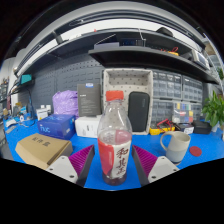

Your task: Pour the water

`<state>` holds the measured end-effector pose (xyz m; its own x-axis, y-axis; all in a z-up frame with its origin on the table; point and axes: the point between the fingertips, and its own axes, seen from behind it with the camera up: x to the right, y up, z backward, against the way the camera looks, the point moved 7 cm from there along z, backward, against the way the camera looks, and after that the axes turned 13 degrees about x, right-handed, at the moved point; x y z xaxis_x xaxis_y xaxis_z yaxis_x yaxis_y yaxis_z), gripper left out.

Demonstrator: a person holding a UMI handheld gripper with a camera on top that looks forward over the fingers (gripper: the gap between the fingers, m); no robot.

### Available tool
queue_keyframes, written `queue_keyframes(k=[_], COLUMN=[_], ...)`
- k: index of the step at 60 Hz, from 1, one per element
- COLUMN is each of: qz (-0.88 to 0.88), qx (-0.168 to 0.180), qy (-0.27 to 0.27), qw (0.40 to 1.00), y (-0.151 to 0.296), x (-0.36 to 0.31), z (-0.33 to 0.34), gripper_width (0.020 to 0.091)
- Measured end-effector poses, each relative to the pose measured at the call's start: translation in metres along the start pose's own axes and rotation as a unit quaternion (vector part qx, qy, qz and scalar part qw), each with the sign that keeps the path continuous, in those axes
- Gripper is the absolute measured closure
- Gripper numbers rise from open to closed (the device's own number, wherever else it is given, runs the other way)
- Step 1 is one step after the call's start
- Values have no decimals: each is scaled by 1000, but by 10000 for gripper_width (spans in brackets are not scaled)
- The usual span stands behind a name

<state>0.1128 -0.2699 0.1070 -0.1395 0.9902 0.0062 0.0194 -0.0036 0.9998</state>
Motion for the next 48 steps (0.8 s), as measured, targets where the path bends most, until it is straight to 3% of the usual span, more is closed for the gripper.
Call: queue_keyframes(k=[10,11,15,28,37,48], qz=[-1,-2,-13,3,-17,-127], qx=[0,0,2,9,7,-21], qy=[4,5,14,14,15,1], qw=[1000,1000,1000,1000,1000,992], y=[-5,-6,-8,-10,-10,-7], x=[3,4,3,3,5,22], z=[-18,-19,-21,-23,-21,-27], gripper_width=[393,406,587,717,717,719])
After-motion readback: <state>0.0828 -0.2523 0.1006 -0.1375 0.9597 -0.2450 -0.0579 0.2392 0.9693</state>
